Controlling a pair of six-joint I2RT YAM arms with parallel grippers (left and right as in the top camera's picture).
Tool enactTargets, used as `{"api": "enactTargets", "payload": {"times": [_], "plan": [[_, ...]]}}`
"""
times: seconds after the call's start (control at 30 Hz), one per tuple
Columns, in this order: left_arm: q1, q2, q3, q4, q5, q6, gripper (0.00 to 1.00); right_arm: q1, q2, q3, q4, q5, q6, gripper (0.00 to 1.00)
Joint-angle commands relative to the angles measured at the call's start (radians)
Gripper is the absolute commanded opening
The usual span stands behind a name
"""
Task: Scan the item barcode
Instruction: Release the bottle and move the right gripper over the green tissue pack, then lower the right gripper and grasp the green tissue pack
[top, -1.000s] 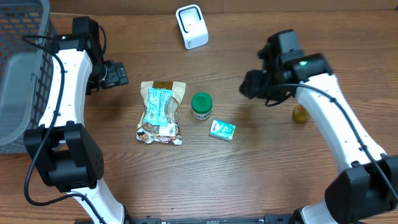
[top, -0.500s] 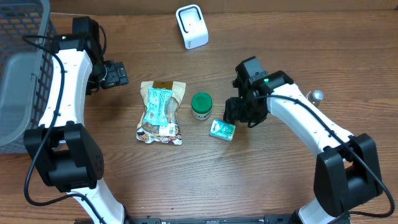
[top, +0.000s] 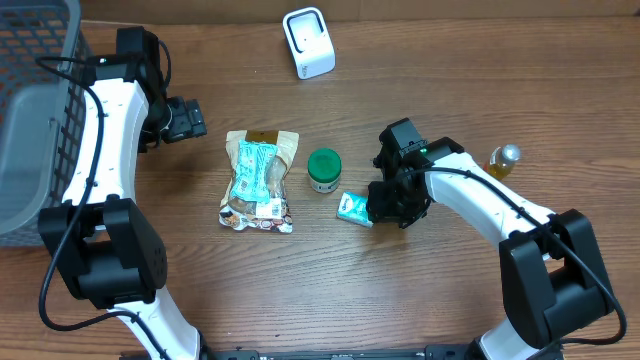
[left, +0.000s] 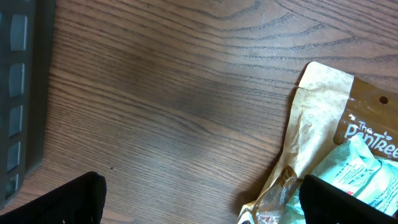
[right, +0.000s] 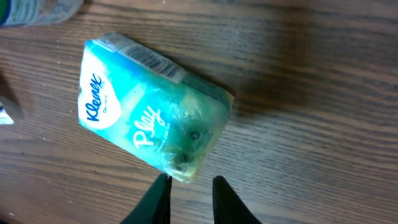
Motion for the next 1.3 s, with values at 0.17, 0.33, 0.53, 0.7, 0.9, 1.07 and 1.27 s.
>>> {"api": "enactTargets", "payload": {"times": [0.17, 0.33, 0.53, 0.7, 0.9, 1.07, 1.27], "plan": [[-0.005, -0.01, 0.015, 0.001, -0.006, 0.012, 1.0, 0.006, 0.005, -0.005, -0.013, -0.018, 0.066, 0.13], [-0.005, -0.01, 0.015, 0.001, -0.006, 0.012, 0.99, 0.006, 0.005, -0.005, 0.005, -0.116, 0.098, 0.07], [-0.005, -0.01, 0.015, 0.001, -0.006, 0.012, 1.0, 0.006, 0.005, -0.006, 0.005, -0.182, 0.208, 0.04], [-0.006, -0.01, 0.015, 0.001, -0.006, 0.012, 1.0, 0.024, 0.005, -0.02, 0.019, -0.181, 0.327, 0.04], [-0.005, -0.01, 0.015, 0.001, -0.006, 0.012, 1.0, 0.074, 0.005, -0.065, 0.071, -0.135, 0.447, 0.04], [-0.005, -0.01, 0.015, 0.001, -0.006, 0.012, 1.0, 0.119, 0.005, -0.092, 0.068, -0.002, 0.537, 0.04], [-0.005, -0.01, 0.015, 0.001, -0.006, 0.012, 0.99, 0.123, 0.005, -0.092, 0.093, 0.09, 0.546, 0.04]]}}
